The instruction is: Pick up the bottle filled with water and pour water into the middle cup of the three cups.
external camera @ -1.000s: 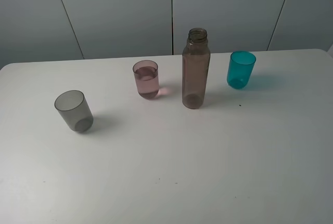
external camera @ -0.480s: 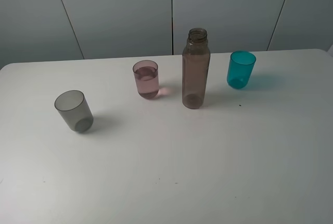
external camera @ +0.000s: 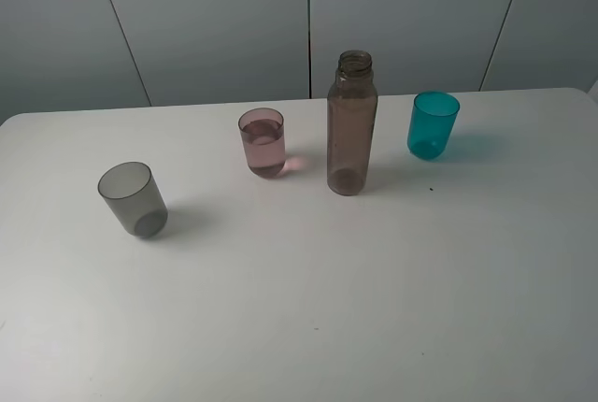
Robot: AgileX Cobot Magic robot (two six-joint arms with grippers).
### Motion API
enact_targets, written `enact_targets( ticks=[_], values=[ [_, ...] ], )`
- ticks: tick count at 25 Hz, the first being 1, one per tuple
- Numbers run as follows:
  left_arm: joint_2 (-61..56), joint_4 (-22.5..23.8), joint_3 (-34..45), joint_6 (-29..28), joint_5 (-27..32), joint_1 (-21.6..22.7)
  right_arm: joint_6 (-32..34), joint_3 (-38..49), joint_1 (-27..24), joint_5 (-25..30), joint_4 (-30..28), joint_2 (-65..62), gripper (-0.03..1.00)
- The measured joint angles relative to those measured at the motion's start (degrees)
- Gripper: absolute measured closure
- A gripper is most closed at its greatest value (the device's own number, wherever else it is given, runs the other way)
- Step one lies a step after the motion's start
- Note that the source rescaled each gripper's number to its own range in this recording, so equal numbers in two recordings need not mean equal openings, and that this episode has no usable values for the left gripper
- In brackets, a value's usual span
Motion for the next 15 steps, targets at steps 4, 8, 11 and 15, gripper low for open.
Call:
enact_targets(
  ticks=[4,8,11,15],
  values=[
    [0.00,0.00,0.00,0.00,0.00,0.00,0.00,0.00,0.00,0.00,0.00,0.00,0.03],
    [0.00,0.00,0.00,0.00,0.00,0.00,0.00,0.00,0.00,0.00,0.00,0.00,0.03],
    [0.00,0.00,0.00,0.00,0.00,0.00,0.00,0.00,0.00,0.00,0.00,0.00,0.03],
    [0.00,0.00,0.00,0.00,0.00,0.00,0.00,0.00,0.00,0.00,0.00,0.00,0.03]
  ],
)
